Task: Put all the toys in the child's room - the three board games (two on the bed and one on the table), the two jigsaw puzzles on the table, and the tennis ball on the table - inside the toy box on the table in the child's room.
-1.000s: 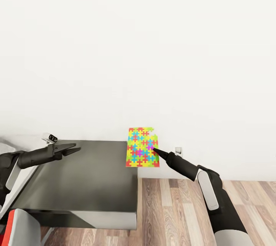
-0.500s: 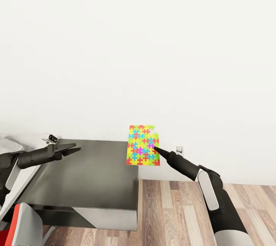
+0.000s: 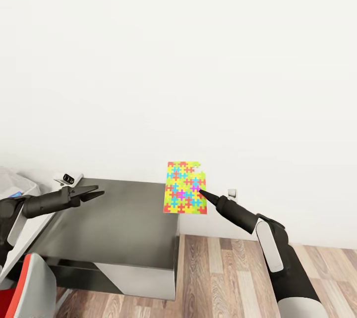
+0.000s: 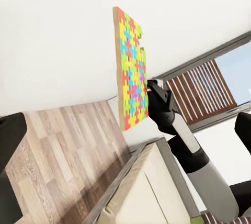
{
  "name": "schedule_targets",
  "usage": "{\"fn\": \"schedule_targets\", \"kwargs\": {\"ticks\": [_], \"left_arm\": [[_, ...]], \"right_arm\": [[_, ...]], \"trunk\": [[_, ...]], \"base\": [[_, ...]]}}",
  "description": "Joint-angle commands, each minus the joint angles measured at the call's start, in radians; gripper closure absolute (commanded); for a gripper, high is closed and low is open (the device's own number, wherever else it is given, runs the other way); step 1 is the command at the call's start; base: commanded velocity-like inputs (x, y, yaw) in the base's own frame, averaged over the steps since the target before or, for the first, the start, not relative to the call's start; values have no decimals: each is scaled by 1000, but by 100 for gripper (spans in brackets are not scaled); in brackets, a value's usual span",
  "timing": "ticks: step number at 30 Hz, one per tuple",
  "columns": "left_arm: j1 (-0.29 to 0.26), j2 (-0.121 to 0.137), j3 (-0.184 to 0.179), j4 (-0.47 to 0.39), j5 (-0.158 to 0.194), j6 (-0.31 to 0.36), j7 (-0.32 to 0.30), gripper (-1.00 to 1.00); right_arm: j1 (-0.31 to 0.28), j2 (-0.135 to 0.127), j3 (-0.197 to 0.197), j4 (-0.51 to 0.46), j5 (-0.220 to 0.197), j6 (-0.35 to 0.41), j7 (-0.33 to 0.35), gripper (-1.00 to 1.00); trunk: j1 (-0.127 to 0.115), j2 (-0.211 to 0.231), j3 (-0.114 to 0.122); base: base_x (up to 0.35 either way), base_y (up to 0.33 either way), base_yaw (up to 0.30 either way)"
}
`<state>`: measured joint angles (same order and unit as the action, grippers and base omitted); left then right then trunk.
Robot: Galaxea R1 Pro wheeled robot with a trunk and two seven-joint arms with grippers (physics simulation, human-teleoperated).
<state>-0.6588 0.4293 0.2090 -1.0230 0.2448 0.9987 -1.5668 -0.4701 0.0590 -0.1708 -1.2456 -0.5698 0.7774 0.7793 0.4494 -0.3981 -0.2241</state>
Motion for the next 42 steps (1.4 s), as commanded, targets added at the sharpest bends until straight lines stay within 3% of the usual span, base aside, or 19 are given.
{"fn": "schedule_targets", "kwargs": {"ticks": [1, 11, 18, 21, 42], "left_arm": [[-1, 0, 0, 0, -1, 11, -4, -100], [0, 9, 8, -22, 0, 11, -4, -100], [2, 74, 10, -42, 6, 14, -4, -100], [2, 86, 10, -43, 6, 15, -4, -100], [2, 89, 9, -42, 7, 15, -4, -100]], "right_arm": [[-1, 1, -2, 0, 0, 5, 3, 100], [-1, -24, -2, 1, -1, 5, 6, 100], [-1, -32, -2, 2, -1, 5, 8, 100], [-1, -34, -2, 2, -1, 5, 8, 100], [-1, -34, -1, 2, -2, 3, 7, 100]], "trunk": [[1, -2, 0], [1, -2, 16], [1, -2, 28], [1, -2, 33], [1, -2, 65]], "base": [[-1, -175, 77], [0, -49, 77], [0, -1, 77], [0, 0, 80], [0, 0, 139]]}}
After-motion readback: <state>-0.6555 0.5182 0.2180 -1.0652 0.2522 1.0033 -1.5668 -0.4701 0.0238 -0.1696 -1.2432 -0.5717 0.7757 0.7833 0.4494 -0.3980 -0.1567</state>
